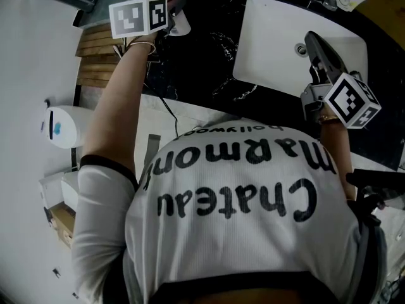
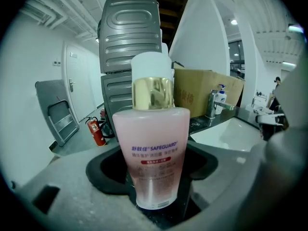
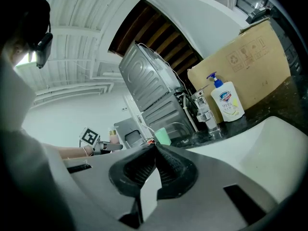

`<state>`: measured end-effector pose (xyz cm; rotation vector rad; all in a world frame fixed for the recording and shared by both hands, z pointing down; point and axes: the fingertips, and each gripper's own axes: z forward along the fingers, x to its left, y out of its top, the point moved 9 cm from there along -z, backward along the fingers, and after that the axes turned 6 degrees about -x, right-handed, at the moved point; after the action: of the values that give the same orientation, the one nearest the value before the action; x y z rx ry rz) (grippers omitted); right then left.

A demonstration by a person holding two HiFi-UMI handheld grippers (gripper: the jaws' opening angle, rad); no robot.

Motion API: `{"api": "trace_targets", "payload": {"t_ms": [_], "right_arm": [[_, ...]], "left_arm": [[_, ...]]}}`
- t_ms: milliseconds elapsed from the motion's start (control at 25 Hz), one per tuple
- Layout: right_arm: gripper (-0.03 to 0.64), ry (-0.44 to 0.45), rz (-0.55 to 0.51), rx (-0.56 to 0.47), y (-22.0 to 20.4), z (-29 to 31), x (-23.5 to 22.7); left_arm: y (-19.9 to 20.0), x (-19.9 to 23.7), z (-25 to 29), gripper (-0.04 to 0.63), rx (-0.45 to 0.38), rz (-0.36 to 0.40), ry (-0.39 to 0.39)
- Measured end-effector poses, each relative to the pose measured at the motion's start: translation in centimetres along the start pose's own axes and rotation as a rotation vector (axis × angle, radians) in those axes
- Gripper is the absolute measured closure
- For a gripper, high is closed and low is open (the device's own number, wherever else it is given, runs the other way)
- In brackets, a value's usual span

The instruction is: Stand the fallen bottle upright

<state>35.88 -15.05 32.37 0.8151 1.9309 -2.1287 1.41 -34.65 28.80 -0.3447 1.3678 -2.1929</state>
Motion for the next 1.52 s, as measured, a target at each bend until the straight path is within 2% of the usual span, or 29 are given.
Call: {"api": "trace_targets", "payload": {"t_ms": [840,1280,1520], "right_arm": [[0.607,0.025,-0.021,0.016,-0.5,0.2,-0.2],[0.607,0.035,-0.064,0.014,-0.1,-1.2,4.4],[0.607,-0.015,-0.071,-0.003,-0.3,-1.8,6.0]], "left_arm": [[-1.5,0.0,-0.7,0.268,-0.048,-0.047,0.040],[-1.8,0.4,-3.0,0.268,-0.104,-0.032,0.010],[-2.0,0.5,-2.8,0.268,-0.139,-0.024,-0.029]]}}
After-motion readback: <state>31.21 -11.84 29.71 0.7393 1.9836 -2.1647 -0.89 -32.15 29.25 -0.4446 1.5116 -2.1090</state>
